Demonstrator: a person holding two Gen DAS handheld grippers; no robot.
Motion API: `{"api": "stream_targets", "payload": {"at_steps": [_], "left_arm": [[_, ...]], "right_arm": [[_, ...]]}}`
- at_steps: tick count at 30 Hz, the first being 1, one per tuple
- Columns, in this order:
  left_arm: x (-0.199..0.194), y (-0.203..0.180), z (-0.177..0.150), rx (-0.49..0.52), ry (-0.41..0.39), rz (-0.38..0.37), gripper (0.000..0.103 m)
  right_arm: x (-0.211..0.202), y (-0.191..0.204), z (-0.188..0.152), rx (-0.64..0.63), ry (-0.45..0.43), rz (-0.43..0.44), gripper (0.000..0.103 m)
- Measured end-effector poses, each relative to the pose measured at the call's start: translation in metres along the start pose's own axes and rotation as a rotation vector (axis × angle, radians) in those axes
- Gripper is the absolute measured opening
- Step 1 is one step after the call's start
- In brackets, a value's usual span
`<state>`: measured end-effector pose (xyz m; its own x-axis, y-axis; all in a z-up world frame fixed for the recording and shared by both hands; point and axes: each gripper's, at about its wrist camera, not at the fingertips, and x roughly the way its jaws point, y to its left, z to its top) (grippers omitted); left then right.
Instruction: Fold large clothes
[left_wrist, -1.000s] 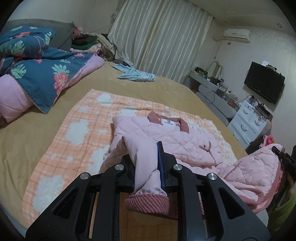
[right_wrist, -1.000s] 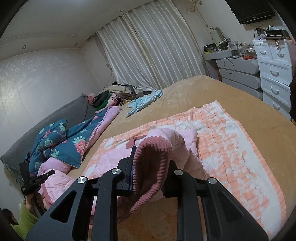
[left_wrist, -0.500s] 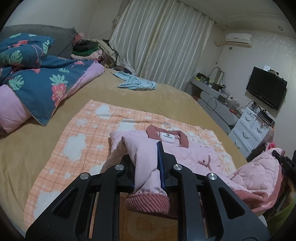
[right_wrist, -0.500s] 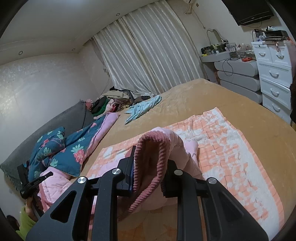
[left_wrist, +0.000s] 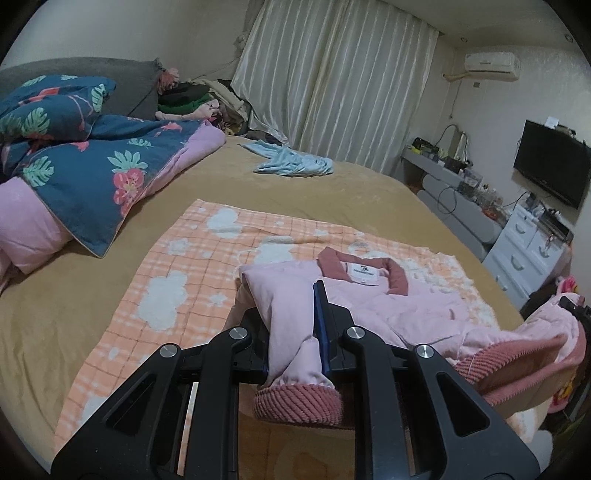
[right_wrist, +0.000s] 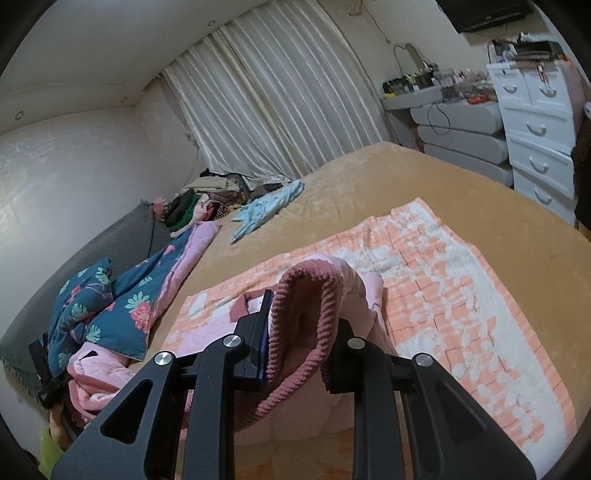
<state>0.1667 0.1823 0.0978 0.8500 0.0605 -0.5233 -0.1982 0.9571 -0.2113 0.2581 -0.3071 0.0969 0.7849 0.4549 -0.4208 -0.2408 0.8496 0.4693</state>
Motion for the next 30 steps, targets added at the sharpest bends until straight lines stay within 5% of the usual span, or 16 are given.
{"api": "stream_targets", "payload": {"at_steps": [12, 30], "left_arm": [[0.034, 0.0, -0.004, 0.021, 0.021, 0.059, 0.012], [0.072, -0.001, -0.004, 0.032, 0.078, 0.111, 0.012]], "right_arm": [[0.041, -0.021, -0.002, 0.027, 0.023, -0.012, 0.021], [0.072, -0.038, 0.003, 0.112, 0.052, 0.081, 0.035]]}}
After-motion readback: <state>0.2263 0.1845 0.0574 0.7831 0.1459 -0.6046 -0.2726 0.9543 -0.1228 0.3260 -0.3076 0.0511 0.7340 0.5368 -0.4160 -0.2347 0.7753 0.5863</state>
